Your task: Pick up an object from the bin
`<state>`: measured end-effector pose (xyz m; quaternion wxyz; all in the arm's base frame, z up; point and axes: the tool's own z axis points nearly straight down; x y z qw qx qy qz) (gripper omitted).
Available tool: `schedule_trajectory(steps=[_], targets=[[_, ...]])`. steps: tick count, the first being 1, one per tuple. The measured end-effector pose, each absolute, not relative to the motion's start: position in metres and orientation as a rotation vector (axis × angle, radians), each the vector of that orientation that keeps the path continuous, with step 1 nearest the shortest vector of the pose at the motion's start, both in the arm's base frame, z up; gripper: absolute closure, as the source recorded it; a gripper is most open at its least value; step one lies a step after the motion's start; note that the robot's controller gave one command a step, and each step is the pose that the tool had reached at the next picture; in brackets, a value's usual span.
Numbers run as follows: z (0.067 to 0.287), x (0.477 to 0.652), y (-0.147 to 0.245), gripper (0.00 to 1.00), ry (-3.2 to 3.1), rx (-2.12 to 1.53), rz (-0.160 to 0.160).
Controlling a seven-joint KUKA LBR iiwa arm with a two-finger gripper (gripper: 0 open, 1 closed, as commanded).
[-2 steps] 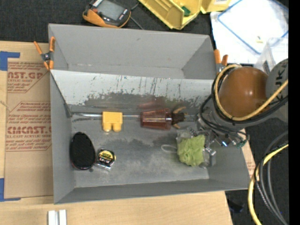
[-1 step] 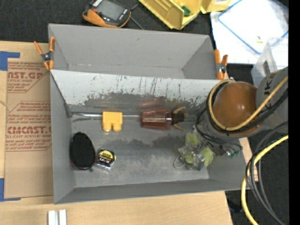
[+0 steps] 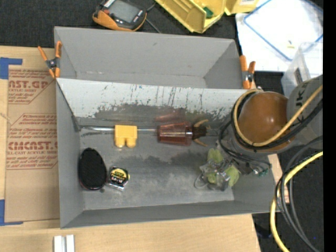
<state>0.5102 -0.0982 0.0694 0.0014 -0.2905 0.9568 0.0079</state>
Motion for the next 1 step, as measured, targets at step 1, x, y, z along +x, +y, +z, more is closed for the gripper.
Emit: schedule_trajectory(steps=[1], targets=[[0.0694,0.5102,-0.0983,1.00,3.003,-0.912,0.024]])
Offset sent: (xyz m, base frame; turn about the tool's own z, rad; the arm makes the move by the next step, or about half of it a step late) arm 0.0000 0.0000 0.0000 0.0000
